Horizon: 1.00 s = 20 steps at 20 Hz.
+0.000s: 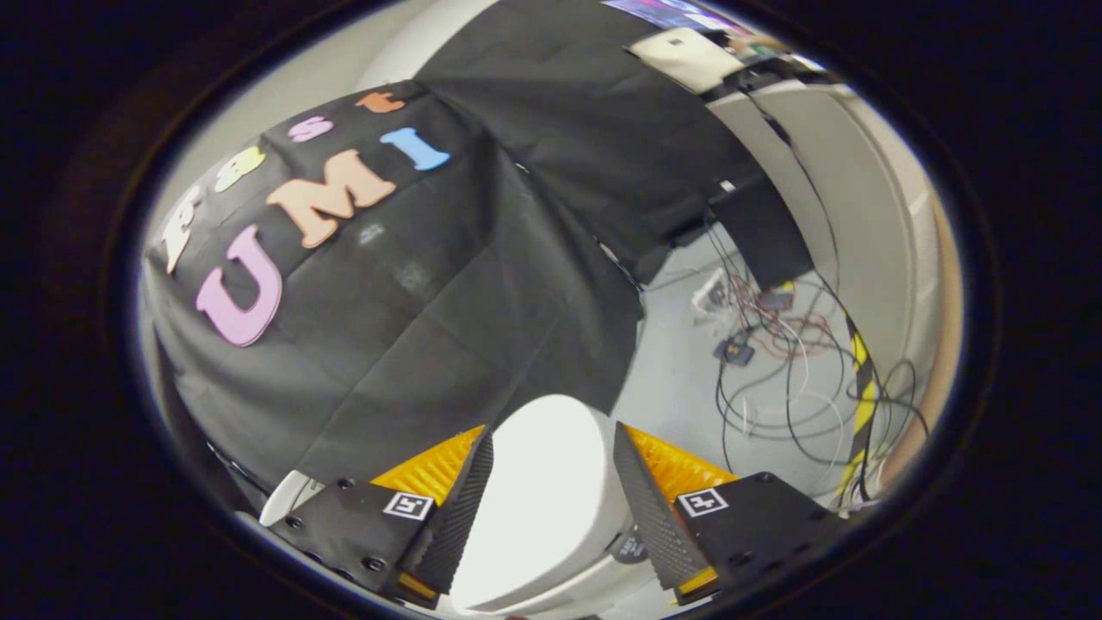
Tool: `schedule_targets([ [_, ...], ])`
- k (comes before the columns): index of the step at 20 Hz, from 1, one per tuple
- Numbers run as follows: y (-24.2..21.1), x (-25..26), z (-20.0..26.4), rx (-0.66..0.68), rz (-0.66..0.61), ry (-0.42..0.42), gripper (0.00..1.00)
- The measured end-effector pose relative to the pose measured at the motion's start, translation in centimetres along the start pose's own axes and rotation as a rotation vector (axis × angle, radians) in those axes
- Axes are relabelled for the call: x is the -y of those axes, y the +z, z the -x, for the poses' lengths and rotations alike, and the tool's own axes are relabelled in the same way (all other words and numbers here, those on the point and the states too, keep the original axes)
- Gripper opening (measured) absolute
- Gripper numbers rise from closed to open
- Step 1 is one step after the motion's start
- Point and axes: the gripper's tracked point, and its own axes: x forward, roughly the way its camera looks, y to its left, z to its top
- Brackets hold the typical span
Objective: Open the toilet lid.
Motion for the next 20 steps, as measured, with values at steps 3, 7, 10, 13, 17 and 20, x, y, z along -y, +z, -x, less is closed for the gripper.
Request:
schedule_targets([
  [3, -3.3, 2.7, 0.6, -0.060, -0.048, -0.072, 0.84],
  [7, -7.3, 5.0, 1.5, -0.161, -0.088, -0.126, 0.84],
  [10, -10.5, 5.9, 1.5, -0.271, -0.110, -0.128, 0.84],
  [13, -12.6, 5.8, 1.0, -0.326, -0.155, -0.114, 0.76],
  [17, -12.8, 6.5, 0.7, -0.352, -0.169, -0.119, 0.54],
  [20, -12.8, 6.5, 0.0, -0.367, -0.184, -0.122, 0.37],
])
